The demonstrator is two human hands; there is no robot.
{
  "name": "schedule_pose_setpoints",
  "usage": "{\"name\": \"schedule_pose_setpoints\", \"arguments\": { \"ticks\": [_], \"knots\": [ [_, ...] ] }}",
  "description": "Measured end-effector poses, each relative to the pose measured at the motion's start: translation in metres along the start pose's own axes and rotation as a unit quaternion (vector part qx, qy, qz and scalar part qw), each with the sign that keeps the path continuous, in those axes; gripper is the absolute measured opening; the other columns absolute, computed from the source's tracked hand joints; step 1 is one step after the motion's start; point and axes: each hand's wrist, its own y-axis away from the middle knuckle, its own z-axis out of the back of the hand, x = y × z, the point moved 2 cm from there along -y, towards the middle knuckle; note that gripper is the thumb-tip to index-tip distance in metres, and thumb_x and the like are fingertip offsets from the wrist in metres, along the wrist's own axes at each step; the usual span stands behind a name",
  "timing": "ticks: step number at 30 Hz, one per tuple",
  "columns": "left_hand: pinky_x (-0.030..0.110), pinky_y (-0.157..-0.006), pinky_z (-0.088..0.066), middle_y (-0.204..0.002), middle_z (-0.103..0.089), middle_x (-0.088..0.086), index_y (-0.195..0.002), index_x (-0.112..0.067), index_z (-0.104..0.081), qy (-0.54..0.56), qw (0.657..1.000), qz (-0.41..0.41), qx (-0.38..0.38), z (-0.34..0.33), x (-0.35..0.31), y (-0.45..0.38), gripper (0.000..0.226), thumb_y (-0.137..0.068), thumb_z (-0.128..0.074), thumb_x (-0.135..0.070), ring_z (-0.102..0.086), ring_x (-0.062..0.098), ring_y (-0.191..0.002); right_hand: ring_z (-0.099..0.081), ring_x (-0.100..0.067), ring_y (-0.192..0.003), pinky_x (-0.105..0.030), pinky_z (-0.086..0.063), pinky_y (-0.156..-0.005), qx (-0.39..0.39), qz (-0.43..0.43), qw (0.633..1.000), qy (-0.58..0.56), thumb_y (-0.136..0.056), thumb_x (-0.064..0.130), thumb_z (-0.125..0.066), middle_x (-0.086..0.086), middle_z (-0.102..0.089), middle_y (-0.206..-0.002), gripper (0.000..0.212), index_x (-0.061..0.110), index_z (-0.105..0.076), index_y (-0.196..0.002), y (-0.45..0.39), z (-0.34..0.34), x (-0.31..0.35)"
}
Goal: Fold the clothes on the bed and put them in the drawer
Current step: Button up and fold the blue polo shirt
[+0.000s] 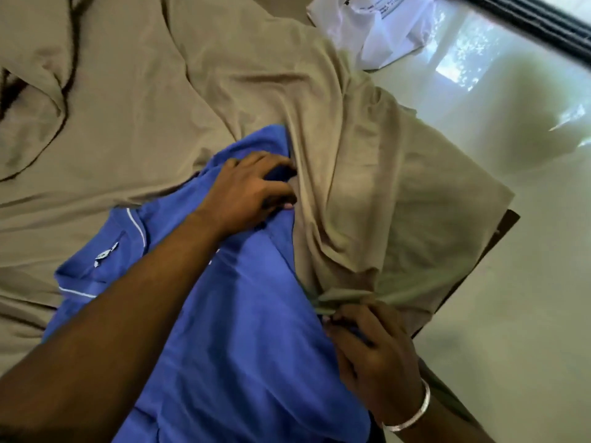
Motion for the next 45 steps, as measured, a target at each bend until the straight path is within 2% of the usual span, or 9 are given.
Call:
{"name": "schedule_pose_setpoints", "arguments": {
  "ticks": [3,8,11,18,23,30,34,39,45],
  "knots": [
    [0.047,-0.070,-0.050,-0.098,-0.073,-0.001,-0.096,-0.025,-0.068,0.014,0.997,0.028,-0.075,0.009,-0.007,-0.003,0.012,-0.095,-0.057,-0.024,-0.065,0.029,-0.091,-0.062,-0.023,-0.092,-0.034,-0.048,-0.077,0.008,0.023,0.996,-0.082,-0.091,0.022,-0.062,-0.003,-0.067,-0.105,0.013,0.017,-0.073,-0.088,0.014,0.008,0.005],
    [0.048,-0.080,-0.048,-0.118,-0.068,-0.003,-0.101,-0.031,-0.075,0.043,0.990,-0.043,0.128,0.002,-0.020,-0.004,0.040,-0.086,-0.051,-0.059,-0.060,0.027,-0.110,-0.059,-0.013,-0.064,-0.029,-0.051,-0.061,0.110,-0.176,0.970,-0.129,-0.103,0.048,-0.032,0.005,-0.065,-0.077,0.028,0.031,-0.053,-0.093,0.048,-0.003,-0.014],
    [0.046,-0.082,-0.043,-0.129,-0.061,0.001,-0.107,-0.034,-0.074,0.017,0.986,-0.057,0.154,-0.004,-0.019,0.006,0.041,-0.082,-0.054,-0.061,-0.055,0.029,-0.117,-0.062,-0.014,-0.057,-0.021,-0.048,-0.049,0.128,-0.159,0.977,-0.064,-0.085,0.037,-0.050,-0.001,-0.070,-0.092,0.026,0.027,-0.053,-0.109,0.060,-0.004,-0.027],
    [0.049,-0.074,-0.049,-0.099,-0.072,0.003,-0.093,-0.018,-0.065,0.025,0.999,-0.015,-0.034,0.000,-0.028,0.013,0.006,-0.090,-0.061,-0.016,-0.064,0.027,-0.108,-0.061,-0.021,-0.075,-0.037,-0.050,-0.054,0.181,-0.093,0.978,-0.054,-0.084,0.043,-0.056,0.002,-0.057,-0.111,0.021,0.024,-0.061,-0.090,0.078,-0.004,-0.029],
    [0.045,-0.072,-0.051,-0.098,-0.071,0.012,-0.094,-0.011,-0.066,0.025,0.996,0.062,-0.055,-0.001,-0.033,0.019,0.012,-0.086,-0.057,-0.011,-0.065,0.033,-0.098,-0.049,-0.014,-0.054,-0.023,-0.032,-0.048,0.144,-0.134,0.979,-0.062,-0.093,0.035,-0.044,0.000,-0.054,-0.095,0.014,0.023,-0.047,-0.089,0.087,-0.002,-0.032],
    [0.048,-0.075,-0.046,-0.094,-0.069,0.013,-0.095,-0.009,-0.060,0.067,0.969,0.222,-0.084,-0.015,-0.040,0.018,0.018,-0.088,-0.044,-0.013,-0.061,0.036,-0.088,-0.054,-0.016,-0.059,0.000,-0.032,-0.054,0.039,-0.236,0.952,-0.190,-0.102,0.038,-0.034,0.003,-0.057,-0.061,0.020,0.022,-0.046,-0.101,0.090,0.023,-0.067],
    [0.048,-0.075,-0.047,-0.094,-0.064,0.012,-0.093,-0.007,-0.057,0.107,0.944,0.284,-0.126,-0.027,-0.050,0.017,0.020,-0.089,-0.039,-0.015,-0.058,0.036,-0.088,-0.053,-0.009,-0.064,-0.005,-0.033,-0.062,0.111,-0.187,0.951,-0.218,-0.097,0.055,-0.045,0.004,-0.060,-0.072,0.039,0.018,-0.057,-0.097,0.087,0.012,-0.081],
    [0.053,-0.082,-0.047,-0.098,-0.059,0.017,-0.093,-0.003,-0.058,0.125,0.924,0.311,-0.183,-0.045,-0.059,0.017,0.014,-0.095,-0.047,-0.011,-0.056,0.034,-0.092,-0.065,-0.018,-0.086,-0.019,-0.051,-0.080,-0.035,-0.152,0.973,-0.168,-0.100,0.024,-0.052,-0.015,-0.069,-0.098,0.032,-0.001,-0.072,-0.100,0.097,0.023,-0.083],
    [0.056,-0.102,-0.043,-0.101,-0.058,0.019,-0.092,-0.003,-0.059,0.145,0.910,0.302,-0.244,-0.059,-0.057,0.021,0.011,-0.096,-0.050,-0.006,-0.058,0.035,-0.120,-0.052,-0.012,-0.067,-0.005,-0.042,-0.067,-0.015,-0.242,0.953,-0.182,-0.105,0.047,-0.029,-0.006,-0.063,-0.072,0.038,0.017,-0.051,-0.098,0.093,0.025,-0.078]
  ]
}}
